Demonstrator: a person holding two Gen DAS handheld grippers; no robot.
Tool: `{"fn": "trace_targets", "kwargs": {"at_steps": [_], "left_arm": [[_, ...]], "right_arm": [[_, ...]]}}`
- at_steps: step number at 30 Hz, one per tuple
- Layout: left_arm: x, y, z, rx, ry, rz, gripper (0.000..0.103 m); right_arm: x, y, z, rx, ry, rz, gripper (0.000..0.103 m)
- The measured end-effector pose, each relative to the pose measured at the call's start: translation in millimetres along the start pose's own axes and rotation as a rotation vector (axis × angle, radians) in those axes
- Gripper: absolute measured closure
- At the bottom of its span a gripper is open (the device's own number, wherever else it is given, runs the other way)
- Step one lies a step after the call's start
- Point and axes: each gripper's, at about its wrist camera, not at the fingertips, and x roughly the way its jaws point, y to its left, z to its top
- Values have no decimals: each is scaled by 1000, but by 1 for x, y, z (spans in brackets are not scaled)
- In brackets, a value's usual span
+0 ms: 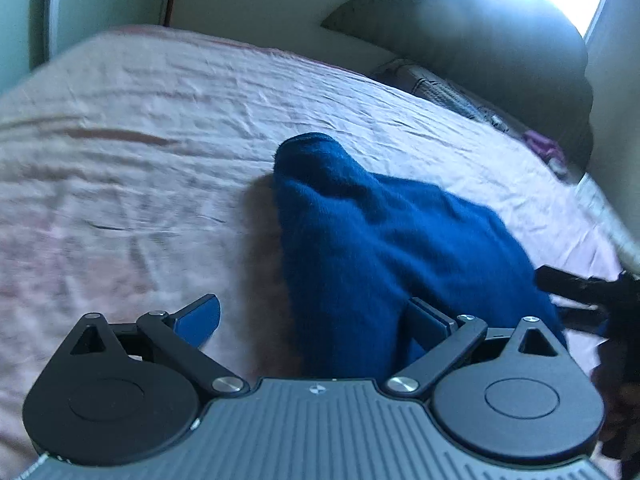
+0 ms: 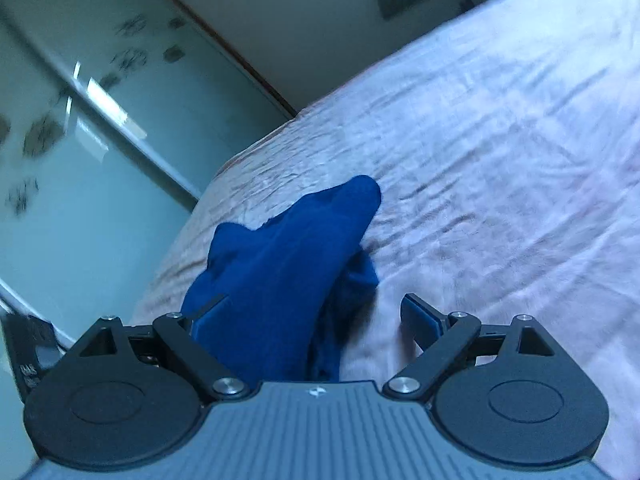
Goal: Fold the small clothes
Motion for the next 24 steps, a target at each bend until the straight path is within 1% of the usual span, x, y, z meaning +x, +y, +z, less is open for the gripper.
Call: {"fn": "trace_targets", "kwargs": {"at_steps": [2, 3, 6, 7, 8, 9, 10, 11, 12, 14, 16, 20, 24], "left_arm": [[9, 4, 4, -33, 8, -61, 4], [13, 5, 6, -45, 9, -81, 4], [24, 4, 9, -60, -9, -119, 7], [26, 2, 9, -61, -16, -124, 11], [28, 0, 9, -61, -25, -131, 19], [29, -2, 9, -59, -27, -135, 22], [30, -4, 10, -55, -29, -122, 27], [31, -7, 11, -40, -34, -99, 41], [31, -9, 11, -24, -38, -85, 45], [30, -11, 13, -8, -47, -81, 64], [24, -15, 15, 19, -67, -76, 71], [11, -29, 15, 90, -125, -48, 75], [3, -42, 22, 141, -193, -37, 74]], "right_arm": [[12, -4, 4, 12, 23, 72, 11], [16, -3, 5, 8, 33, 90, 11], [35, 10, 5, -56, 70, 101, 11], [42, 17, 5, -90, 78, 94, 11], [48, 21, 5, -113, 83, 91, 14], [52, 25, 5, -124, 87, 89, 29], [56, 26, 5, -127, 95, 84, 38], [60, 26, 5, -123, 105, 84, 50], [62, 25, 5, -118, 106, 93, 56], [61, 24, 4, -121, 95, 100, 60], [57, 28, 1, -148, 76, 95, 63], [46, 47, 2, -242, 28, 65, 66], [33, 65, 9, -319, -25, 50, 66]]}}
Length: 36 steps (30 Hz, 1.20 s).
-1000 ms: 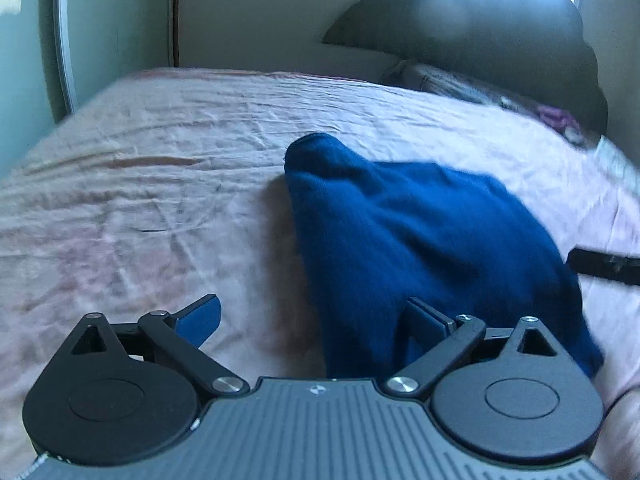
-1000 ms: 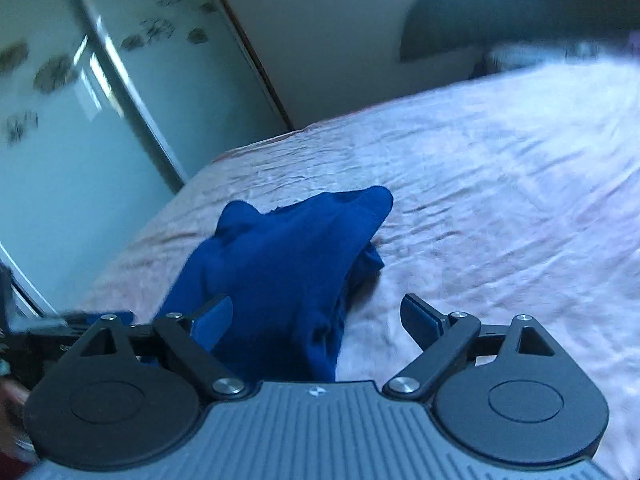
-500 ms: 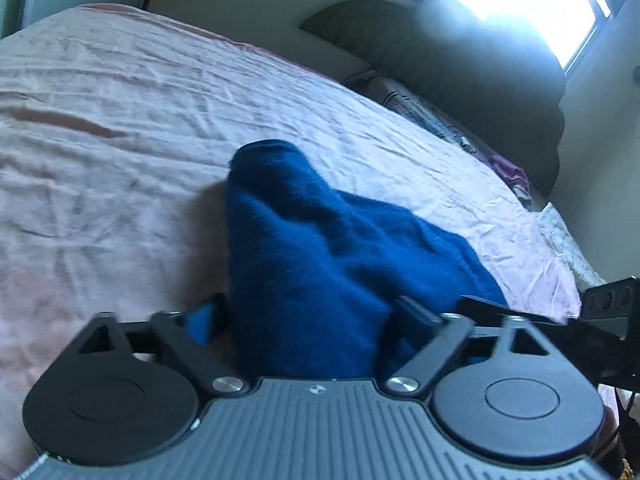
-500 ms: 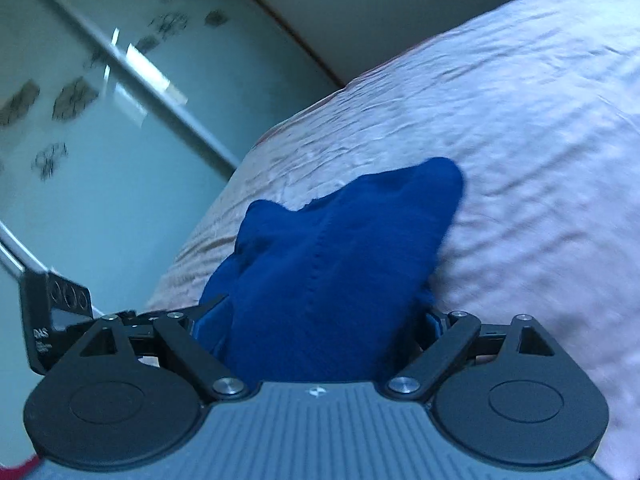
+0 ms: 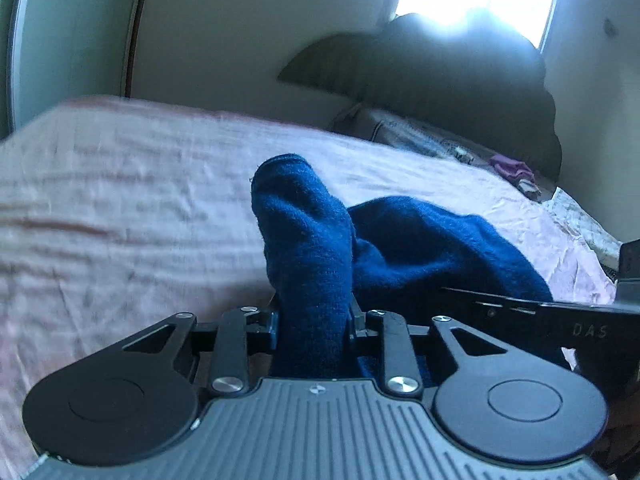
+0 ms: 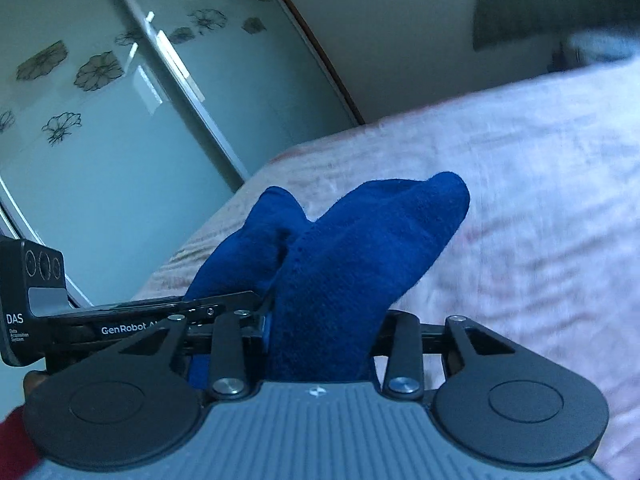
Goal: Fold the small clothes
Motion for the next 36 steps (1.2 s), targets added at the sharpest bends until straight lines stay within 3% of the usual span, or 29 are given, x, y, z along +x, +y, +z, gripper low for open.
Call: {"fn": "trace_targets", "kwargs": {"at_steps": [4, 7, 9, 14, 16, 18, 20, 23, 24, 26, 28, 33, 36], "left_arm": [[11, -3, 17, -6, 11, 2, 71], [31, -4, 22, 9, 60, 56, 61], [36, -7, 19, 37, 56, 134, 57], [7, -14, 5, 139, -6, 199, 22], [-6, -21, -5, 185, -16, 244, 21], [-20, -27, -17, 214, 21, 289, 21], [-33, -27, -30, 174, 47, 283, 16], [-37, -27, -52, 167, 91, 272, 14], [-35, -30, -58, 198, 96, 296, 13], [-36, -33, -66, 233, 90, 339, 14], [-44, -34, -68, 219, 74, 323, 15], [-47, -38, -71, 207, 74, 337, 14], [-50, -38, -74, 180, 80, 339, 13]], "right_arm": [[-3, -8, 16, 22, -34, -19, 65], [11, -27, 19, 98, -5, -82, 51], [18, -42, 17, 144, 13, -138, 37], [-12, -49, 2, 172, -24, -142, 34], [-30, -39, -3, 143, -28, -218, 33], [-47, -30, -11, 113, -33, -242, 28], [-61, -22, -22, 88, -15, -192, 16], [-66, -9, -42, 35, 47, -176, 16], [-64, -6, -46, 4, 72, -216, 16], [-56, 2, -52, -75, 113, -383, 16], [-64, 14, -57, -132, 96, -461, 16], [-92, 43, -64, -96, -30, -379, 16], [-85, 51, -71, -115, -1, -370, 15]]}}
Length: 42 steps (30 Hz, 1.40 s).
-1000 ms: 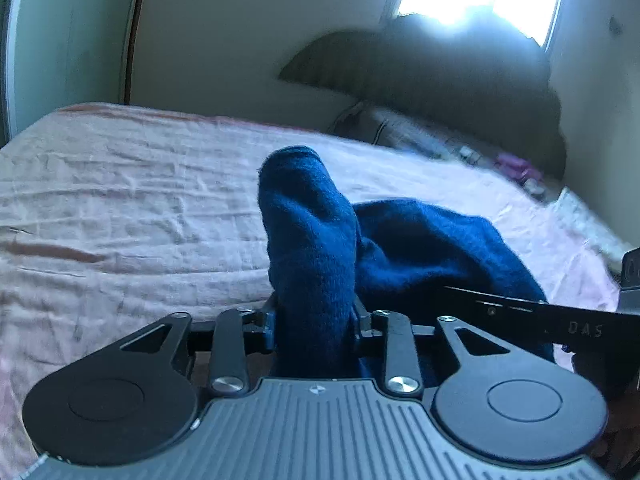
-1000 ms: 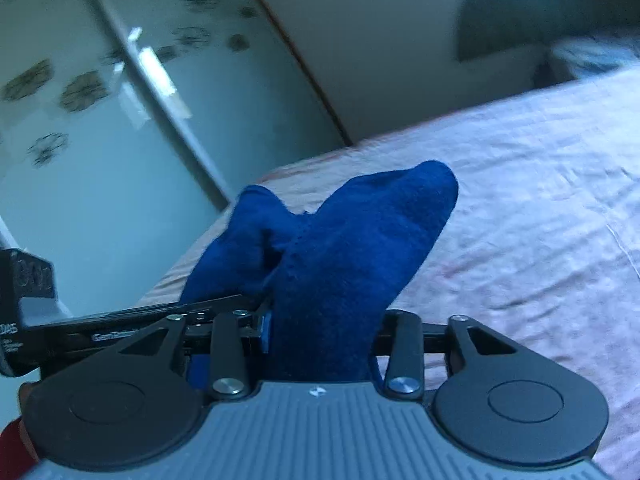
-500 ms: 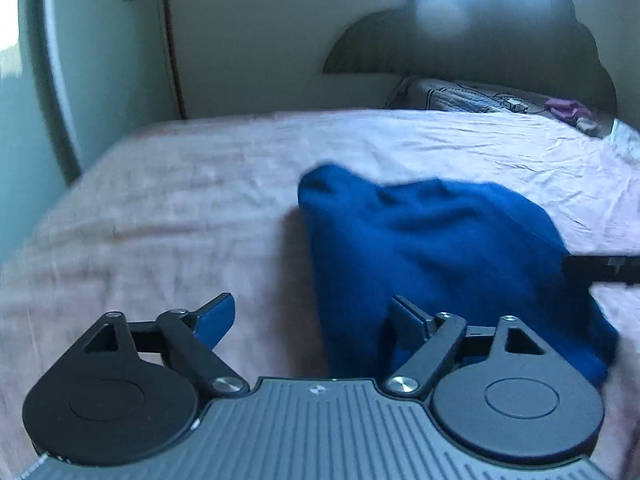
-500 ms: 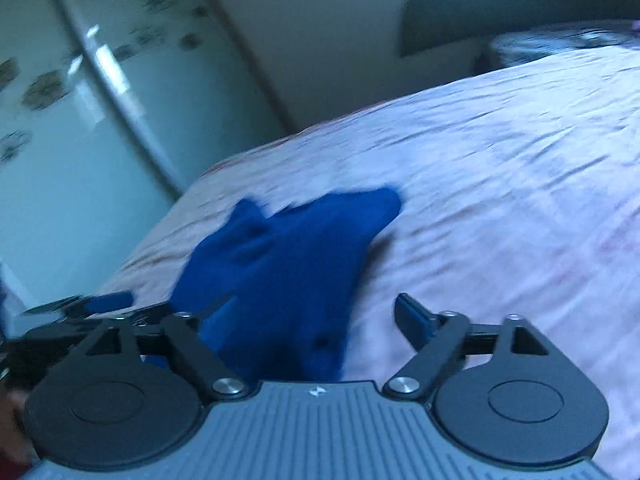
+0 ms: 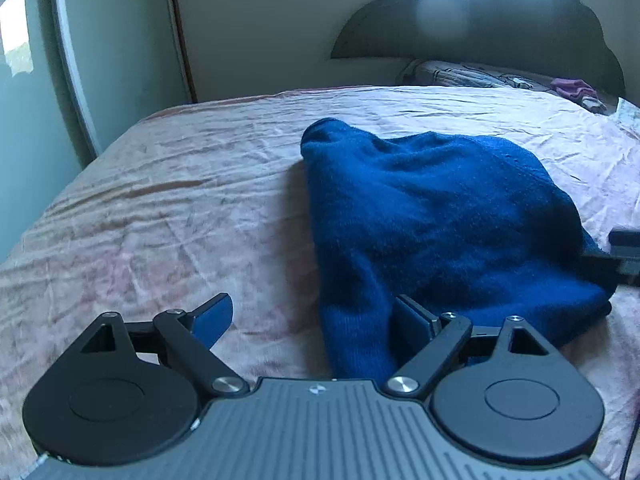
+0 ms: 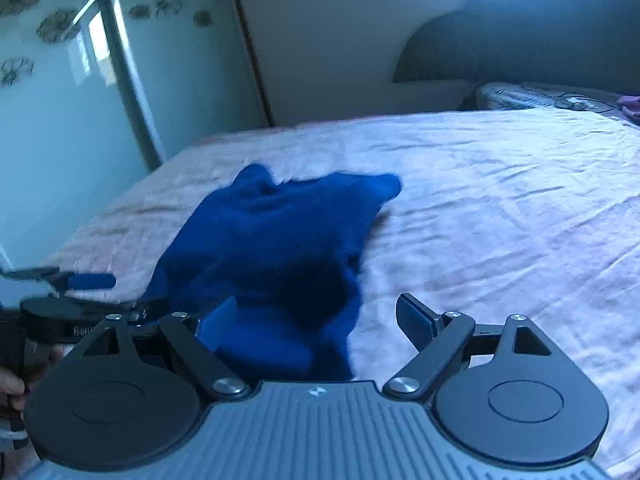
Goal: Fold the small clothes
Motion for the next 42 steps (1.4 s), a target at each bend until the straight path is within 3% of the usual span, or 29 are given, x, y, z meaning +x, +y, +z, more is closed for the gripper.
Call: {"fn": "trace_targets", "kwargs": {"at_steps": [4, 12, 31, 35, 42], "left_arm": [[-7, 3, -4, -25, 12, -3, 11], [-17, 4, -11, -45, 18, -2, 9], [-49, 4, -35, -70, 19, -5, 9], [-56, 5, -43, -75, 19, -2, 9], [-64, 6, -55, -92, 20, -2, 9]], "right_arm": [[14, 12, -12, -43, 87, -87, 15], [-8, 21, -19, -40, 46, -99, 10], [-45, 48, -37, -7, 59, 20, 10], [-52, 56, -38, -4, 56, 47, 1], [-56, 68, -44, -10, 67, 32, 1]]}}
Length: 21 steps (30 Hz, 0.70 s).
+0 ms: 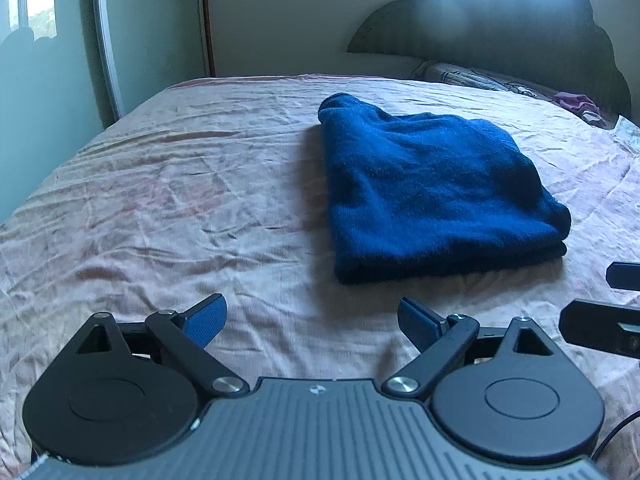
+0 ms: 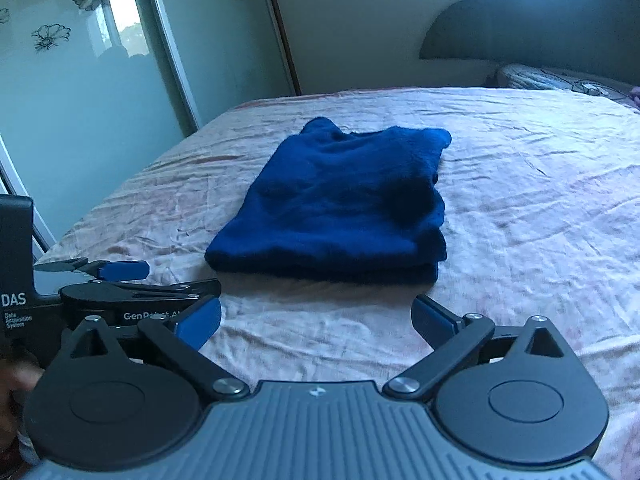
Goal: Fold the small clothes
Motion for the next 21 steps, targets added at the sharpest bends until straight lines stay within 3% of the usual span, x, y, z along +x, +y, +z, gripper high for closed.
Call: {"fn": "trace_targets", "kwargs": {"at_steps": [21], "left_arm": [[0, 6, -21, -34, -25, 23, 3]], "right_arm": [[14, -1, -20, -19, 4, -125, 1]]}}
